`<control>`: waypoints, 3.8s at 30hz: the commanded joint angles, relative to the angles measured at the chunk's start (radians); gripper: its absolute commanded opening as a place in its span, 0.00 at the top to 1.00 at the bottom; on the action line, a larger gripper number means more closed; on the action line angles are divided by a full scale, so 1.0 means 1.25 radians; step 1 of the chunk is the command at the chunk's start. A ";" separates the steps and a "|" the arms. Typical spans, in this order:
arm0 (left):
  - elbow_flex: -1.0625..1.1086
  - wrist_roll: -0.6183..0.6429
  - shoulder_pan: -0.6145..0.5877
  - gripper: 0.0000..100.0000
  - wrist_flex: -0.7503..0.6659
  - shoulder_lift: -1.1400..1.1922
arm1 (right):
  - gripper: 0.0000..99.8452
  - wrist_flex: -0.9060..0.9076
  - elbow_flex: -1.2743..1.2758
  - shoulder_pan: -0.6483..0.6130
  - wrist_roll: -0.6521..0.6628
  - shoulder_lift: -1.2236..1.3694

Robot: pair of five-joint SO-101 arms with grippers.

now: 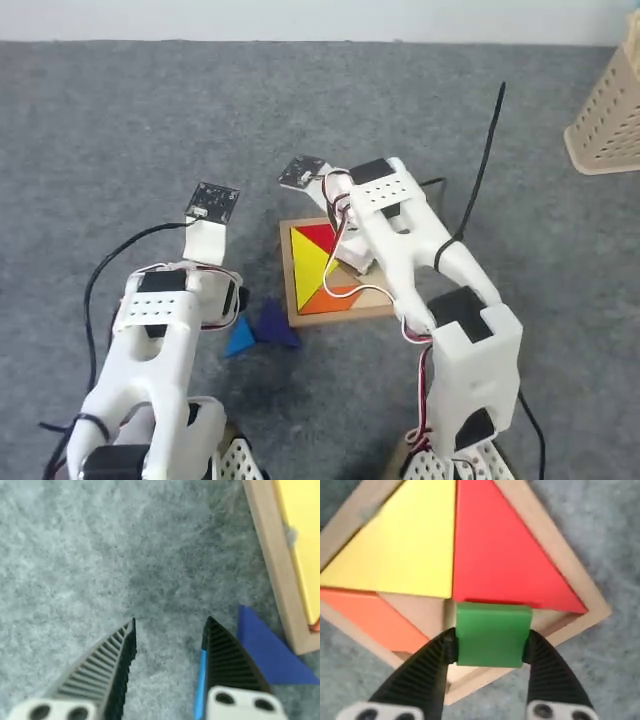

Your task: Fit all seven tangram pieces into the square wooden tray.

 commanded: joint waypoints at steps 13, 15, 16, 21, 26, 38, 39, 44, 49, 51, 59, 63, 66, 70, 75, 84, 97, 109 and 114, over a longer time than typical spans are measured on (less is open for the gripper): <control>-0.002 0.004 -0.001 0.80 -0.020 -0.027 | 0.81 0.039 -0.047 -0.010 -0.015 -0.020; -0.002 0.004 -0.001 0.80 -0.027 -0.026 | 0.84 0.037 -0.045 -0.010 -0.018 -0.040; -0.002 0.004 -0.001 0.80 -0.028 -0.026 | 0.86 0.036 -0.045 -0.010 -0.033 -0.051; -0.002 0.004 -0.001 0.80 -0.028 -0.026 | 0.88 0.014 -0.042 -0.012 -0.081 -0.080; -0.002 0.004 -0.001 0.80 -0.028 -0.026 | 0.90 0.009 -0.043 0.010 -0.093 -0.088; 0.003 0.004 -0.001 0.80 -0.029 -0.026 | 0.99 -0.073 0.103 0.077 -0.168 -0.228; 0.006 0.004 -0.001 0.80 -0.029 -0.026 | 0.99 -0.088 0.142 0.077 -0.168 -0.256; 0.004 0.004 -0.001 0.80 -0.029 -0.026 | 0.99 -0.121 0.367 0.099 -0.167 -0.434; -0.018 0.001 -0.001 0.79 0.002 -0.026 | 0.99 -0.121 0.579 0.193 -0.160 -0.613; -0.069 -0.028 0.000 0.79 0.095 -0.026 | 0.99 -0.122 0.655 0.239 -0.123 -0.672; -0.273 -0.173 0.007 0.79 0.415 -0.026 | 0.99 -0.170 0.928 0.353 -0.031 -0.877; -0.274 -0.163 0.091 0.79 0.465 -0.023 | 0.99 -0.273 1.057 0.358 -0.036 -0.956; -0.241 -0.090 0.168 0.79 0.441 -0.023 | 0.99 -0.263 1.080 0.364 -0.031 -1.001; -0.223 -0.021 0.228 0.79 0.371 -0.023 | 0.99 -0.265 1.095 0.361 -0.031 -1.023; -0.213 0.023 0.249 0.79 0.320 -0.021 | 0.99 -0.266 1.096 0.361 -0.031 -1.022; -0.176 0.005 0.247 0.77 0.174 0.248 | 0.99 -0.266 1.096 0.360 -0.032 -1.022; -0.321 -0.222 0.055 0.78 0.193 0.373 | 0.99 -0.266 1.097 0.360 -0.031 -1.022; -0.429 -0.268 0.002 0.83 0.276 0.369 | 0.99 -0.266 1.097 0.360 -0.031 -1.022; -0.467 -0.303 0.001 0.80 0.319 0.356 | 0.99 -0.266 1.097 0.360 -0.031 -1.022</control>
